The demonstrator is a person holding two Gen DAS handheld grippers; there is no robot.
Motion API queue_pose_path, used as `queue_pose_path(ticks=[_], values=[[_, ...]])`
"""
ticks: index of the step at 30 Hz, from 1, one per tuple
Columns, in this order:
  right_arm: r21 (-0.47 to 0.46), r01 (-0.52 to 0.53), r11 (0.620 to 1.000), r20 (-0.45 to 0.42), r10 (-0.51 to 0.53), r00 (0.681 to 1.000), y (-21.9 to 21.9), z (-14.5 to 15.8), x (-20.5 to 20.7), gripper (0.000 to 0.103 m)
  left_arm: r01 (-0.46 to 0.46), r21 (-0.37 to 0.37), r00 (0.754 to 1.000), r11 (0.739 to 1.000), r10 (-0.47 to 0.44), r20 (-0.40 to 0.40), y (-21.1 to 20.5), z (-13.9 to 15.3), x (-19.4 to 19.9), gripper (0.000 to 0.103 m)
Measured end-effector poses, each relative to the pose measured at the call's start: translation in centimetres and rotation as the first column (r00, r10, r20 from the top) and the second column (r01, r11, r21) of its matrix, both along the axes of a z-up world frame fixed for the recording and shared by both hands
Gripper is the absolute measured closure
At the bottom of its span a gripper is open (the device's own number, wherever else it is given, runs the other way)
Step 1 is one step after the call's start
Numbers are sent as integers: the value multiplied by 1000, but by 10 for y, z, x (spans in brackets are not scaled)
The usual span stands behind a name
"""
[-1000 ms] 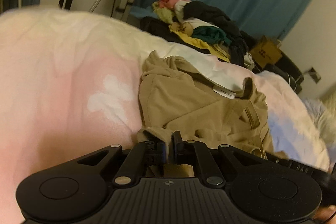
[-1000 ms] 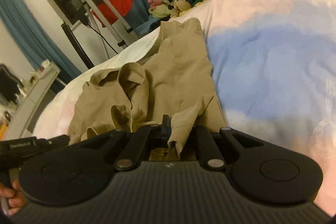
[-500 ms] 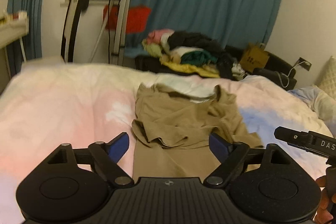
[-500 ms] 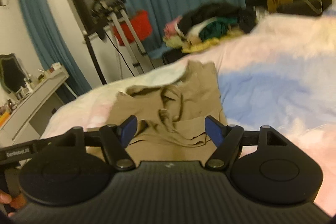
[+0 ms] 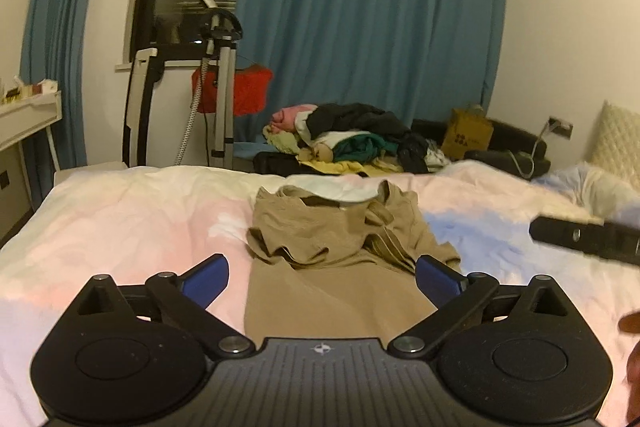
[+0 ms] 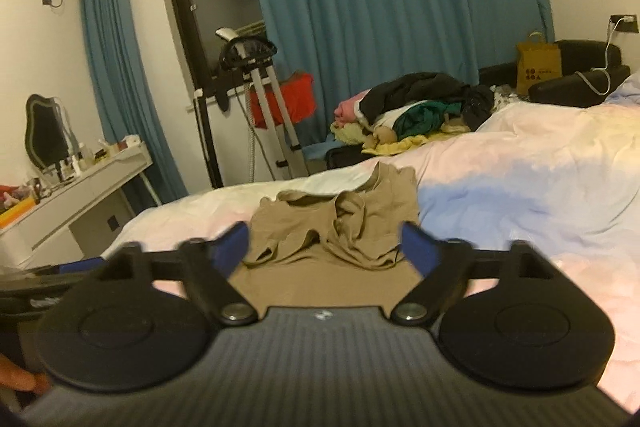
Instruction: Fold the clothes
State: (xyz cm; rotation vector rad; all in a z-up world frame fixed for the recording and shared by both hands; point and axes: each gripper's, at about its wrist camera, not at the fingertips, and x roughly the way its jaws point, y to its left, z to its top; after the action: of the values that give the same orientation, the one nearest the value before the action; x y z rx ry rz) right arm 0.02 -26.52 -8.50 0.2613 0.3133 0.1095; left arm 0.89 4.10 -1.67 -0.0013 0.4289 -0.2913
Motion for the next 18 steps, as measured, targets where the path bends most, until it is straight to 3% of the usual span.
queue_pose_path(ticks=[7, 18], values=[[-1, 7, 1000, -26, -7, 1000, -1, -8, 4, 18, 12, 74, 1000, 997, -12, 6, -17, -13, 0, 0], [14, 85, 996, -109, -83, 991, -9, -24, 15, 18, -14, 60, 995, 998, 20, -99, -18, -36, 18, 0]])
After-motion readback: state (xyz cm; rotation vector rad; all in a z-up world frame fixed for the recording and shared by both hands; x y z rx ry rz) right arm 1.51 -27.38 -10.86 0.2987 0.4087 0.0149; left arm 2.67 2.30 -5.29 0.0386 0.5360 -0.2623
